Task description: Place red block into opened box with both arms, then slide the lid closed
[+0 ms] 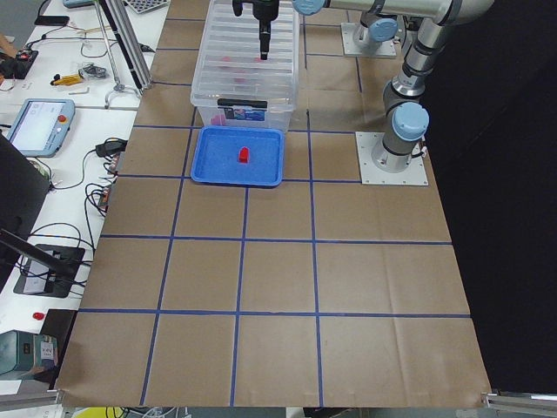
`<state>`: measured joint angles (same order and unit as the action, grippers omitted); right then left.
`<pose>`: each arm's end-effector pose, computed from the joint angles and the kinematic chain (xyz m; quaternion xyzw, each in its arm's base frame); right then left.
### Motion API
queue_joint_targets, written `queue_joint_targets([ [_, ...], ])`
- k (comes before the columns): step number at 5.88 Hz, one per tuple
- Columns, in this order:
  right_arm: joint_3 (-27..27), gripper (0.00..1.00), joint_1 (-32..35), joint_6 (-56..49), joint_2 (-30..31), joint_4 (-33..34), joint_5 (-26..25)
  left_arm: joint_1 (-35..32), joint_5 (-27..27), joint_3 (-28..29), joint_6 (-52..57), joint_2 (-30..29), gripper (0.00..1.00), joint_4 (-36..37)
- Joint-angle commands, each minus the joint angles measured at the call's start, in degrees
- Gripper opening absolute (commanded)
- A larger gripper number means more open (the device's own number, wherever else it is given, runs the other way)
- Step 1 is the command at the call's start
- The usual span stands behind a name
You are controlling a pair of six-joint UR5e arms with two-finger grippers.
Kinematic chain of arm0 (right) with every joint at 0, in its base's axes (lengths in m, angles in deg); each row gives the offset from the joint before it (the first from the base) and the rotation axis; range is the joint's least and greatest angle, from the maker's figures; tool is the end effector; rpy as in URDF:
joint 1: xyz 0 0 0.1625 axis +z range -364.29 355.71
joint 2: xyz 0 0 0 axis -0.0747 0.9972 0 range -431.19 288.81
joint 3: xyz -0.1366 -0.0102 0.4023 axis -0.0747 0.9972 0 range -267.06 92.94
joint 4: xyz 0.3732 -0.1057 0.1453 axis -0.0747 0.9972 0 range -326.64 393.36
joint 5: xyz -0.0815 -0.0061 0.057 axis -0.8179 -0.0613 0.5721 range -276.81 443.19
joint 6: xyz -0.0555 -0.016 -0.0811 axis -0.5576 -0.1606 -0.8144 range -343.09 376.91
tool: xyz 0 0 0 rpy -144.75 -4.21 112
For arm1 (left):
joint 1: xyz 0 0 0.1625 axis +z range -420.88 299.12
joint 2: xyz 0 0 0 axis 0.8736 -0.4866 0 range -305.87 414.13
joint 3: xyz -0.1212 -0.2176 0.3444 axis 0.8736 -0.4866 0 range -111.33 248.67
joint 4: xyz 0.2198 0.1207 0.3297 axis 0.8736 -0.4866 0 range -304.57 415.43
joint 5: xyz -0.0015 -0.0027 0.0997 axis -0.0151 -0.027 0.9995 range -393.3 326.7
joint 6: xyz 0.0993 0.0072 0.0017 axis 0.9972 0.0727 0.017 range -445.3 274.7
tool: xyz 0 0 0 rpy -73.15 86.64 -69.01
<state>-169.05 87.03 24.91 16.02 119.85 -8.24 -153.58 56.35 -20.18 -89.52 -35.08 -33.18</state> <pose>0.1425 -0.5106 0.5262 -0.0585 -0.9981 0.0159 0.0112 -0.1569 -0.4846 0.5072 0.0132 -0.9995 0.0288 0.0048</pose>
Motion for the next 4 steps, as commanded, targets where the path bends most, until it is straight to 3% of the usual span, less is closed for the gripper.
queue_joint_targets([
  [1,-0.2,1.00,0.0,0.0,0.1,0.0,0.0,0.0,0.0,0.0,0.0,0.0,0.99,0.0],
  [4,-1.1,1.00,-0.3,-0.2,0.2,0.1,-0.3,0.0,-0.1,0.2,0.1,0.0,0.99,0.0],
])
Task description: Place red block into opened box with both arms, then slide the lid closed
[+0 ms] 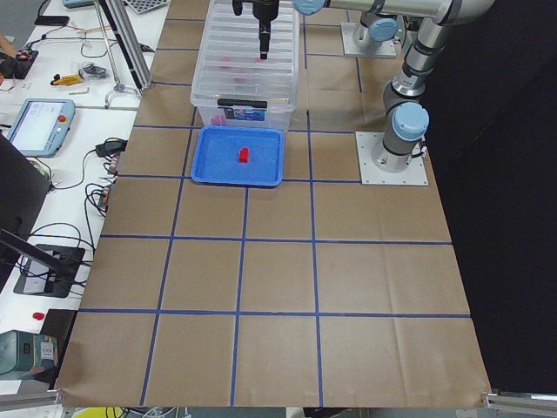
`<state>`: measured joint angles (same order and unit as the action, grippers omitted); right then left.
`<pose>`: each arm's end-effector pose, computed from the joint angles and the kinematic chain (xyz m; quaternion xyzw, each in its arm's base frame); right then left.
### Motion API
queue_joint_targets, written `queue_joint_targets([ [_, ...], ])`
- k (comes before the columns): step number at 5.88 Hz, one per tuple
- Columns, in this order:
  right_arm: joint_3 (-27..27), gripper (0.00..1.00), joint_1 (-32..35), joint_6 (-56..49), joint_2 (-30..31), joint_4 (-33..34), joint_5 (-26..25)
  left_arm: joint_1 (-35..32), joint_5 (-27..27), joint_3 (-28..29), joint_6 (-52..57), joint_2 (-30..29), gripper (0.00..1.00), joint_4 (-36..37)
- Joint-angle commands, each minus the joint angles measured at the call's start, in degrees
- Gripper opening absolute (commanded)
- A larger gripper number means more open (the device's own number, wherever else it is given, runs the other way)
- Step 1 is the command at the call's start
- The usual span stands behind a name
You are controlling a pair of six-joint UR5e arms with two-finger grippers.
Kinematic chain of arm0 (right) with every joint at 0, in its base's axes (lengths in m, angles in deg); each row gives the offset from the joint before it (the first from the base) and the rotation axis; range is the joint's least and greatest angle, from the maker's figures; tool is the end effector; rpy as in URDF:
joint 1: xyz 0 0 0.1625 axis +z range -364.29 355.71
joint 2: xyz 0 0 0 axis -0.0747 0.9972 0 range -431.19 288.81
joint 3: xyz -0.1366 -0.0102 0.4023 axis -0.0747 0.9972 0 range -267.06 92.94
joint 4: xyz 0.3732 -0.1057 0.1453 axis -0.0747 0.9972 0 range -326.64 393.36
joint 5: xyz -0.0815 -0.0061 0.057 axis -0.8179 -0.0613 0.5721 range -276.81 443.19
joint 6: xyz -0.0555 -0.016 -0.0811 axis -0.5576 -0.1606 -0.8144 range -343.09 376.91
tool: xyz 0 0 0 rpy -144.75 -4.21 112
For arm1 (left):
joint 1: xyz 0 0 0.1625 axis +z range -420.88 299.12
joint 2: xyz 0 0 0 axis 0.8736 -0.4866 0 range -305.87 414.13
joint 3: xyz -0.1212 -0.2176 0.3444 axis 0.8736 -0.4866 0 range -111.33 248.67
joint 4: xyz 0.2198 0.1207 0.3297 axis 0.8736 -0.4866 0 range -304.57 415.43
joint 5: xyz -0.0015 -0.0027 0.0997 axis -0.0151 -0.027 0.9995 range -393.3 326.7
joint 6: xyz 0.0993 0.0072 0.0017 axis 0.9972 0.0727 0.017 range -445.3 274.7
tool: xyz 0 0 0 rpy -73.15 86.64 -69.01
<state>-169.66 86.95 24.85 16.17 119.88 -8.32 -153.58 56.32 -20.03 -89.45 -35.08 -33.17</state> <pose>0.1416 -0.5092 0.5223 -0.0586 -0.9981 0.0122 0.0123 -0.1570 -0.4848 0.5085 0.0126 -0.9995 0.0302 0.0051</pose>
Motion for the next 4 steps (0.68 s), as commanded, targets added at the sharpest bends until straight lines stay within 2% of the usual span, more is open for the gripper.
queue_joint_targets([
  [1,-1.2,1.00,-1.2,-3.0,-0.1,1.2,-0.5,0.0,-0.1,0.0,0.0,0.0,0.99,0.0],
  [2,-1.3,1.00,-3.3,-6.3,-0.2,1.0,-0.5,0.1,-0.1,-0.1,0.2,0.0,0.99,0.0],
  [4,-3.6,1.00,-12.7,-17.0,0.0,1.1,-0.2,0.0,0.0,-0.2,0.1,0.0,0.99,0.0],
])
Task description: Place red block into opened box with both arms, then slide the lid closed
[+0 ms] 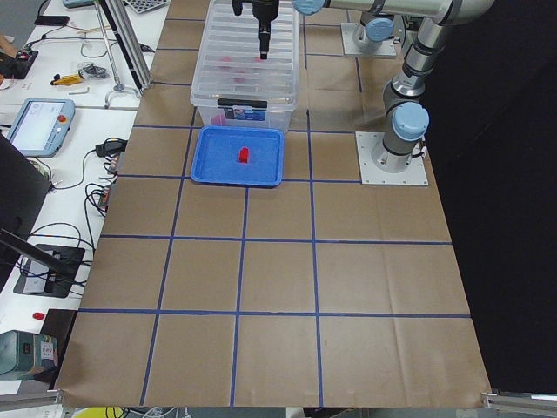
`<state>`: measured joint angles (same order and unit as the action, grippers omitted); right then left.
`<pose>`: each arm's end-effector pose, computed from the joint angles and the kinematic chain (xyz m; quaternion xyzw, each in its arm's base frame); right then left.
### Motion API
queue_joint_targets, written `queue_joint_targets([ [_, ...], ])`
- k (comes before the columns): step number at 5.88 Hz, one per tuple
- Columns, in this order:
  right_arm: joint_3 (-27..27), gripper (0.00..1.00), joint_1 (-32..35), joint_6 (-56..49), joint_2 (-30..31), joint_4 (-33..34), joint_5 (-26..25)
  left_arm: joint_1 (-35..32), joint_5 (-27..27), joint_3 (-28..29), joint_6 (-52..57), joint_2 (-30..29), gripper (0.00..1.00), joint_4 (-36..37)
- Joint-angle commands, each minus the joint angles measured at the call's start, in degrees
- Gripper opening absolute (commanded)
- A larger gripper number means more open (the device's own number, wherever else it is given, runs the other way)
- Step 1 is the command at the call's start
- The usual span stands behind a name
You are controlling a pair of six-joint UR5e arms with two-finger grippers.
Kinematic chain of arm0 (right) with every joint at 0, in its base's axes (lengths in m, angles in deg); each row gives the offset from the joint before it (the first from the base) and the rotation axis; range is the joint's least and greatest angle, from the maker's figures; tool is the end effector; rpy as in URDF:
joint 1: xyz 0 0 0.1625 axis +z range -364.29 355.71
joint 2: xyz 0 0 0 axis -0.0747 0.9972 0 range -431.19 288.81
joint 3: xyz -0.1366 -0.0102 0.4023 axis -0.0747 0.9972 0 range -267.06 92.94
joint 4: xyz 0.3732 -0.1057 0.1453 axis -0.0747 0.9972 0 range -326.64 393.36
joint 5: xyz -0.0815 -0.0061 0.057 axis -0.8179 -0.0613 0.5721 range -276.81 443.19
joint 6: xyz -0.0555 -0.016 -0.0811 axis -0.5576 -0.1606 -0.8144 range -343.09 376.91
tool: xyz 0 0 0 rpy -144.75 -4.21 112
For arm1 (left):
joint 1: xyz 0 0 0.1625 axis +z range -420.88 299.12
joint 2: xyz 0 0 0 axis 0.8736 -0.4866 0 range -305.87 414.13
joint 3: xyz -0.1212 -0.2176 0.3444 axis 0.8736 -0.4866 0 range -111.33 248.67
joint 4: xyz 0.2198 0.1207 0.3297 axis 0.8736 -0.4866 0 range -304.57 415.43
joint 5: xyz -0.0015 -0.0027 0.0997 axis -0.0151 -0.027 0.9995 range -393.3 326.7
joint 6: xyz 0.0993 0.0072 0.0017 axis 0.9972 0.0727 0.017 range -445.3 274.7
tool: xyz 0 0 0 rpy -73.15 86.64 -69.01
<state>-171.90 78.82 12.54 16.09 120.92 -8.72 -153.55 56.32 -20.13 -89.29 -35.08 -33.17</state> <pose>0.0676 -0.5235 0.5042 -0.0220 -0.9996 -0.0016 0.0166 -0.1567 -0.4848 0.5077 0.0114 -0.9995 0.0294 0.0050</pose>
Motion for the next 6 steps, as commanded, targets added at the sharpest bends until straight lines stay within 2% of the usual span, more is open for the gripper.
queue_joint_targets([
  [1,-4.4,1.00,-5.9,-5.9,-0.1,1.4,0.8,-0.1,0.0,0.0,-0.1,0.0,0.99,0.0],
  [3,-15.4,1.00,-6.0,-6.1,-0.2,16.4,0.2,0.0,0.0,0.2,-0.1,-0.1,0.99,0.1],
  [4,-18.4,1.00,-6.1,-6.1,-0.3,19.7,0.3,-0.1,-0.1,0.5,-0.1,-0.1,0.99,0.1],
  [6,-19.2,1.00,-5.9,-5.9,-0.5,20.3,0.9,0.0,-0.1,0.3,-0.1,-0.2,0.99,0.1],
])
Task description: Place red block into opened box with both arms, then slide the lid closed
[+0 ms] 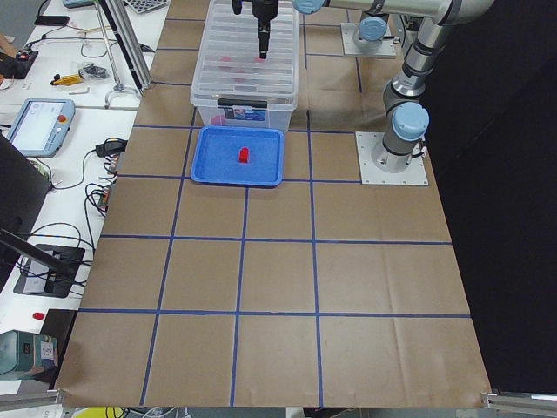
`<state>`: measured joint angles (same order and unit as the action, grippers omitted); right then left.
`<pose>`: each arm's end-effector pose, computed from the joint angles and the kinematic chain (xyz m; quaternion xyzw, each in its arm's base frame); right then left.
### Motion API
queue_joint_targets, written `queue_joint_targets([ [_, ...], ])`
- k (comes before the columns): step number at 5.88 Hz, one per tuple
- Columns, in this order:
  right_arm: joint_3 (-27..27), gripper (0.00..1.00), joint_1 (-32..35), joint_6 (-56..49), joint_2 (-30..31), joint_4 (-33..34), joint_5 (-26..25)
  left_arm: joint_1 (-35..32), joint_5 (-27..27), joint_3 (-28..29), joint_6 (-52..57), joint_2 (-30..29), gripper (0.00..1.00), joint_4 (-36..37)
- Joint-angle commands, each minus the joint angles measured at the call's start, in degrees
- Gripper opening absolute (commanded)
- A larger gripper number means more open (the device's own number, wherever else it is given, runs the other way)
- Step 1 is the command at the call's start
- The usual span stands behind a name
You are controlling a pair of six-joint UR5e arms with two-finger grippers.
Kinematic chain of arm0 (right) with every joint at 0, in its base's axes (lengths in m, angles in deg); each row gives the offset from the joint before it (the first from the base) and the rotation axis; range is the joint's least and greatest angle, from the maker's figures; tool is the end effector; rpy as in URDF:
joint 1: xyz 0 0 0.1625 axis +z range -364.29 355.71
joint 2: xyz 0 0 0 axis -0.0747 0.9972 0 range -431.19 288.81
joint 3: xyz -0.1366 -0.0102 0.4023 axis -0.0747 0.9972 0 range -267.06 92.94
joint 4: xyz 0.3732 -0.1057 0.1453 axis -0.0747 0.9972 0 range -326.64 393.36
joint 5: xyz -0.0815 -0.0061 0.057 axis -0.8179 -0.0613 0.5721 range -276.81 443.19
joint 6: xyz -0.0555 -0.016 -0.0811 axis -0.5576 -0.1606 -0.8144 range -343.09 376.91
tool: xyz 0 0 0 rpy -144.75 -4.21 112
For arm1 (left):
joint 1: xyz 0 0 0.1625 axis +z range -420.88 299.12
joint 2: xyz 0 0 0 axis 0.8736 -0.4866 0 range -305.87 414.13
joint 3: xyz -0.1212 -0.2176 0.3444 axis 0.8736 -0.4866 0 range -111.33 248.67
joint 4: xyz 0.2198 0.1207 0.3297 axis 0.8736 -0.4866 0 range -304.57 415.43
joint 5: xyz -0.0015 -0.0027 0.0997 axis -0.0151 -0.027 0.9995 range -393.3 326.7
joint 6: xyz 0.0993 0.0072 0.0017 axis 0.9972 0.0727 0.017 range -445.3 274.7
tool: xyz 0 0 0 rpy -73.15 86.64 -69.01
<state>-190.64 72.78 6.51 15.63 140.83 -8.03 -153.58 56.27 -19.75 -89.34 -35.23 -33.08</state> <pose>0.0159 -0.5166 0.3755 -0.0222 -0.9997 0.0039 0.0117 -0.1571 -0.4862 0.5099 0.0116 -0.9994 0.0321 0.0056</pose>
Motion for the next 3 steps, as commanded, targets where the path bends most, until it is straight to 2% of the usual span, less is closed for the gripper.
queue_joint_targets([
  [1,-0.7,1.00,0.1,0.0,-0.9,0.5,0.2,0.0,0.0,0.0,0.0,0.0,0.99,0.1],
  [3,-0.6,1.00,0.0,-0.9,-3.0,2.6,0.1,0.0,0.0,-0.1,0.0,0.1,0.99,0.1],
])
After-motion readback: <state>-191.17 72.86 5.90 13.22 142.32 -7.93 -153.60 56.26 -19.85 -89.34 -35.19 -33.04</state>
